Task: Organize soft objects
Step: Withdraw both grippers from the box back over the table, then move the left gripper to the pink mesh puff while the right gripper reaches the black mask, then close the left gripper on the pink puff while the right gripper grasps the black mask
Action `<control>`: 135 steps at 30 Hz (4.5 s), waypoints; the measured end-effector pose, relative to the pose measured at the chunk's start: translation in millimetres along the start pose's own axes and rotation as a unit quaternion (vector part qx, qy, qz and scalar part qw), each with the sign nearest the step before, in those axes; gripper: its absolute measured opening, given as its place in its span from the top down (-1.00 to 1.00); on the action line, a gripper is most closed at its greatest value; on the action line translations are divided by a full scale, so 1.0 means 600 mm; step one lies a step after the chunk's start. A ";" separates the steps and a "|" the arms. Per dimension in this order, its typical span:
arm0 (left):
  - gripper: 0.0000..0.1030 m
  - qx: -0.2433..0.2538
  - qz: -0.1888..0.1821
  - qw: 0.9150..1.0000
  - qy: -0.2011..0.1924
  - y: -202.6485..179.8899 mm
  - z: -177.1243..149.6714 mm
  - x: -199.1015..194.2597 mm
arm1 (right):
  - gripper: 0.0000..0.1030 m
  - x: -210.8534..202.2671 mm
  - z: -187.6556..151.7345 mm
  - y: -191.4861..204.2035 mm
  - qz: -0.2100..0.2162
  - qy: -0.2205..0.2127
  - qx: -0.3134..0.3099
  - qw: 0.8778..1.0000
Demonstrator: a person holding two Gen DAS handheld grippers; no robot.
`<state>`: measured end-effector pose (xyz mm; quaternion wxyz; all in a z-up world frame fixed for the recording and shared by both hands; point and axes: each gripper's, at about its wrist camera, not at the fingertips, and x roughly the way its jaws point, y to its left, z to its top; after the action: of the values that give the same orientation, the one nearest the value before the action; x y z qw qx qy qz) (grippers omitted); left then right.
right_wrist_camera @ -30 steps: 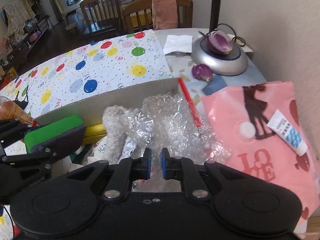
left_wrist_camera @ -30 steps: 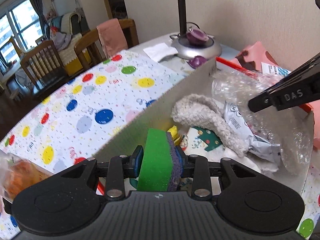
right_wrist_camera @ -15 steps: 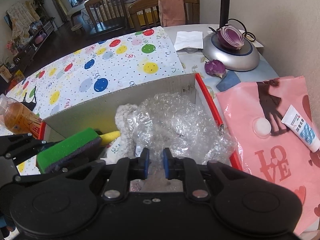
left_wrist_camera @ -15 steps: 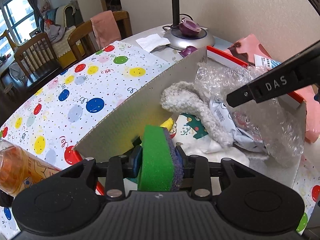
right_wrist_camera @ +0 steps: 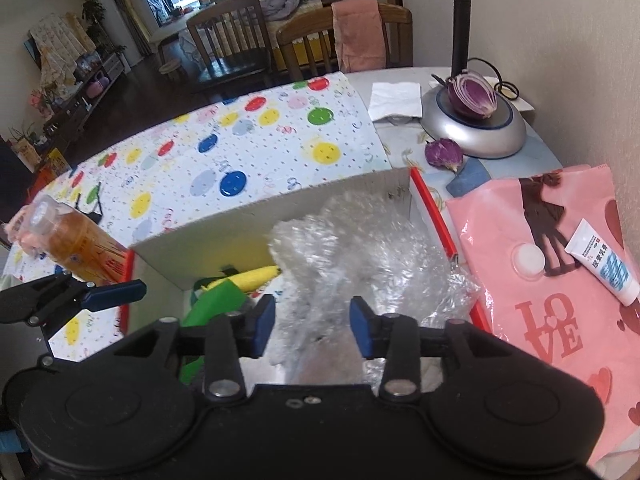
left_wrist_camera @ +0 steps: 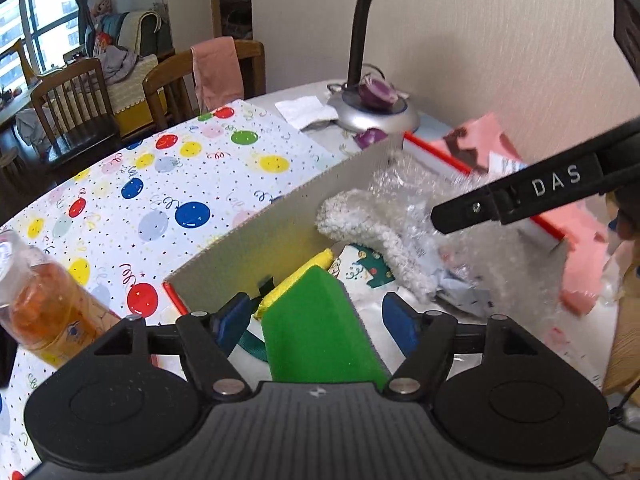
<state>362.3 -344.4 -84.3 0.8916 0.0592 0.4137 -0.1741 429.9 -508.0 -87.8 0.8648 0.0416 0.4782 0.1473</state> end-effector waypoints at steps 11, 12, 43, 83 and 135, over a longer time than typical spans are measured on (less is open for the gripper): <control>-0.40 -0.021 -0.028 0.997 -0.065 0.055 -0.010 -0.123 | -0.10 -0.075 -0.014 0.060 0.028 -0.036 -0.001 0.999; -0.40 -0.022 -0.028 0.997 -0.069 0.062 -0.012 -0.134 | -0.13 -0.082 -0.016 0.068 0.030 -0.040 -0.002 0.999; -0.61 -0.136 0.054 0.983 -0.110 0.474 -0.181 -0.382 | -0.41 -0.064 -0.025 0.526 0.109 -0.047 -0.096 0.988; -0.93 -0.180 0.091 0.979 0.006 0.865 -0.167 -0.134 | -0.92 0.334 0.083 0.763 0.030 0.046 -0.106 0.993; 0.29 -0.182 0.131 0.974 0.027 0.862 -0.192 -0.142 | 0.69 0.334 0.062 0.761 -0.029 0.015 -0.111 0.993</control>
<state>414.8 188.9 -114.4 0.8908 -0.0456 0.4514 0.0239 462.8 -11.5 -133.9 0.8607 -0.0705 0.4730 0.1746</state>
